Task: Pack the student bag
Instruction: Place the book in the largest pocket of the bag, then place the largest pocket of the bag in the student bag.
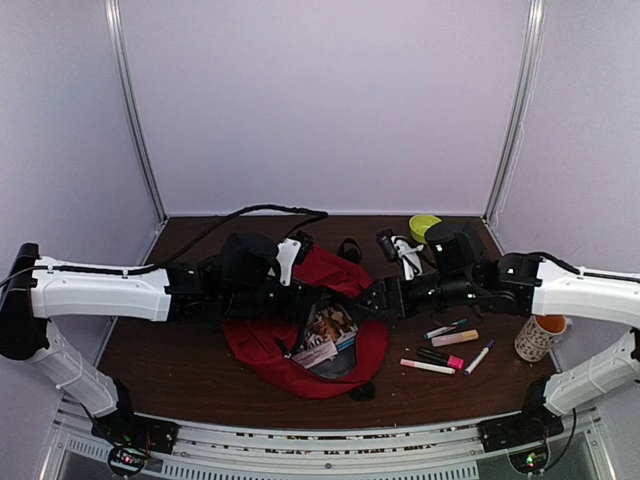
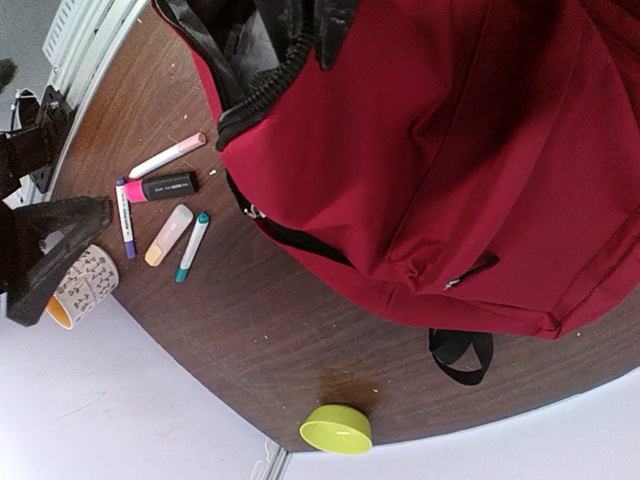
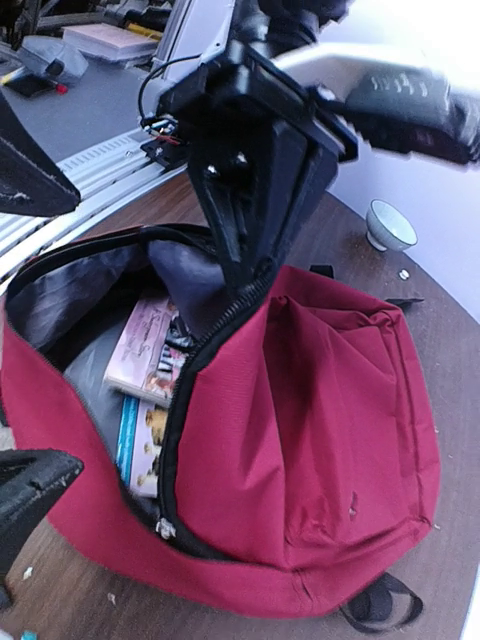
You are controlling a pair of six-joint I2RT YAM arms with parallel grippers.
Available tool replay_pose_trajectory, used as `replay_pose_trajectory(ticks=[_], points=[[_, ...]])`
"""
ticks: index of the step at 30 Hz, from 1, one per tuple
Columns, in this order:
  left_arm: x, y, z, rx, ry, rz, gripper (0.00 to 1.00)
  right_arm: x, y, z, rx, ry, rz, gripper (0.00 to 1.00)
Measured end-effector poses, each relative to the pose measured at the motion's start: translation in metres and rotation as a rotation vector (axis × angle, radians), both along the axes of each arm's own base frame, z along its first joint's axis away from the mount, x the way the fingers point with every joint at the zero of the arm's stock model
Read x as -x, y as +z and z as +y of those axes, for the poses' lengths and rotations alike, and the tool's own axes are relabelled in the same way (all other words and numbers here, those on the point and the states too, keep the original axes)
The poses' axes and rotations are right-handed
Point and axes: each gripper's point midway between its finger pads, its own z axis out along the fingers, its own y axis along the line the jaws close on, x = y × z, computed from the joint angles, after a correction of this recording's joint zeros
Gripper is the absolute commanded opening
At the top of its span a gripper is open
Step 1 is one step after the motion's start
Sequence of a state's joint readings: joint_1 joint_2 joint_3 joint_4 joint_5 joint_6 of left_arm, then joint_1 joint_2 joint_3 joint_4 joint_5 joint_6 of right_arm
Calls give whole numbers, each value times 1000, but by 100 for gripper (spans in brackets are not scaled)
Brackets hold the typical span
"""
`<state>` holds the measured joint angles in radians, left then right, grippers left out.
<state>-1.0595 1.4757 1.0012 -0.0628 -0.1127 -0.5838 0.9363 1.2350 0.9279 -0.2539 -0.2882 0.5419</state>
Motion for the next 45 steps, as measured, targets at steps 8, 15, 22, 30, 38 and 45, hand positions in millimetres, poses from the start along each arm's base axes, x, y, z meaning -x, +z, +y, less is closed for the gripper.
replay_pose_trajectory(ticks=[8, 15, 22, 30, 38, 45], points=[[-3, -10, -5, -9, 15, 38, 0, 6, 21, -53, 99, -83, -121, 86], [1, -35, -11, -48, -8, 86, 0, -6, 11, -101, 246, -253, -181, 84], [2, -51, -10, -71, -2, 116, 0, -2, -35, -129, 421, -314, -100, 77], [13, -82, 22, -144, 36, 145, 0, 31, -99, -136, 556, -190, 83, 72], [20, -80, 37, -141, 39, 133, 0, 40, -132, -132, 649, -144, 183, 70], [30, -70, 29, -113, -42, 132, 1, 30, -117, -110, 546, -154, 167, 69]])
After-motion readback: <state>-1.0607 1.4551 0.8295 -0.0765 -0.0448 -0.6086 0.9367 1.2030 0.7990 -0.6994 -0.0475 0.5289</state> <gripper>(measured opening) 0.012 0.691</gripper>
